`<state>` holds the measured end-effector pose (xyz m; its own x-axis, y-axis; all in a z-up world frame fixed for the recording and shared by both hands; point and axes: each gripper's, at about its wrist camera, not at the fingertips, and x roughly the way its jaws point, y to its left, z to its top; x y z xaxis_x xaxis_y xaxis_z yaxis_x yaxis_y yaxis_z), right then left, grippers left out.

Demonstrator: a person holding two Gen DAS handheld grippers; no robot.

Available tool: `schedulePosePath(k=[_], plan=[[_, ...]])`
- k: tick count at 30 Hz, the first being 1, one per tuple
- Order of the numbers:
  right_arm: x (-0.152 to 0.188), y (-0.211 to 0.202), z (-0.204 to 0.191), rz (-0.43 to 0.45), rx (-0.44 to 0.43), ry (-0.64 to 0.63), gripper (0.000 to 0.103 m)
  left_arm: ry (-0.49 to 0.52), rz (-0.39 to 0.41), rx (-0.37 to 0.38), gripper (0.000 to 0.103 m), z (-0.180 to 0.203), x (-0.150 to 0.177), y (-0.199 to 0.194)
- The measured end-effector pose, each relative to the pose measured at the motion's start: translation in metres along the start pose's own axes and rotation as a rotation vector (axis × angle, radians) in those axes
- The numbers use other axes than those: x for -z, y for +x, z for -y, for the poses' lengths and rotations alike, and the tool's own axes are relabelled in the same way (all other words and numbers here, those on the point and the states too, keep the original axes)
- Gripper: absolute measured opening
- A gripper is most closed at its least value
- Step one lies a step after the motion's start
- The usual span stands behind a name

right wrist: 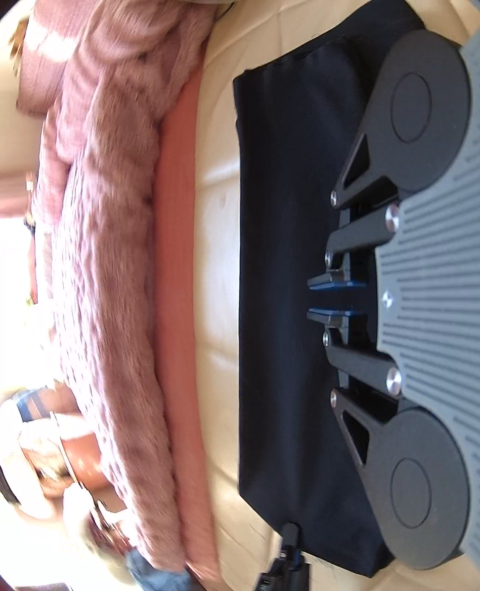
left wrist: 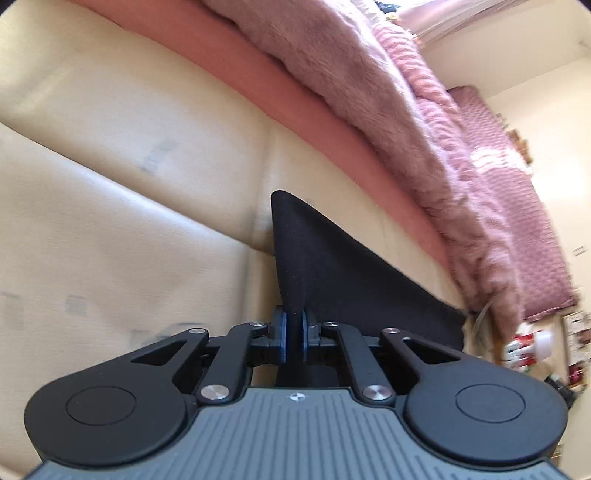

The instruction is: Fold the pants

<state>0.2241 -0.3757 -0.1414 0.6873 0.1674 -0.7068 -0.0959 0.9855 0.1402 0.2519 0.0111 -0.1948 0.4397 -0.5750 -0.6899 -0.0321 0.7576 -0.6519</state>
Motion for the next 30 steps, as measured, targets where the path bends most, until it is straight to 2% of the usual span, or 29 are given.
schedulePosePath(k=[5, 6, 7, 10, 11, 20, 25, 28, 29, 30], plan=[[-0.014, 0.023, -0.056, -0.037, -0.094, -0.101, 0.001, -0.003, 0.018, -0.066, 0.007, -0.02, -0.021, -0.037], [-0.023, 0.038, -0.08, -0.053, -0.121, -0.125, 0.0, 0.004, 0.023, -0.076, 0.007, -0.021, -0.025, -0.045], [-0.023, 0.038, -0.08, -0.053, -0.121, -0.125, 0.0, 0.008, 0.029, -0.083, 0.007, -0.021, -0.029, -0.052], [-0.037, 0.061, -0.11, -0.064, -0.129, -0.146, 0.0, 0.022, 0.041, -0.084, 0.007, -0.018, -0.039, -0.069], [-0.045, 0.074, -0.126, -0.069, -0.107, -0.156, 0.0, 0.025, 0.043, -0.086, 0.007, -0.016, -0.042, -0.074], [-0.061, 0.119, -0.145, -0.117, -0.113, -0.165, 0.0, 0.017, 0.058, 0.044, 0.007, 0.01, -0.055, -0.1], [-0.063, 0.098, -0.144, -0.121, -0.128, -0.168, 0.0, 0.014, 0.043, 0.085, 0.007, 0.037, -0.059, -0.101], [-0.051, 0.067, -0.143, -0.131, -0.195, -0.171, 0.0, 0.014, 0.037, 0.097, 0.007, 0.055, -0.06, -0.1], [-0.037, 0.05, -0.147, -0.157, -0.198, -0.189, 0.0, 0.008, 0.038, 0.101, 0.007, 0.062, -0.06, -0.099], [-0.037, 0.05, -0.147, -0.157, -0.198, -0.189, 0.0, 0.003, 0.039, 0.102, 0.007, 0.067, -0.06, -0.099]])
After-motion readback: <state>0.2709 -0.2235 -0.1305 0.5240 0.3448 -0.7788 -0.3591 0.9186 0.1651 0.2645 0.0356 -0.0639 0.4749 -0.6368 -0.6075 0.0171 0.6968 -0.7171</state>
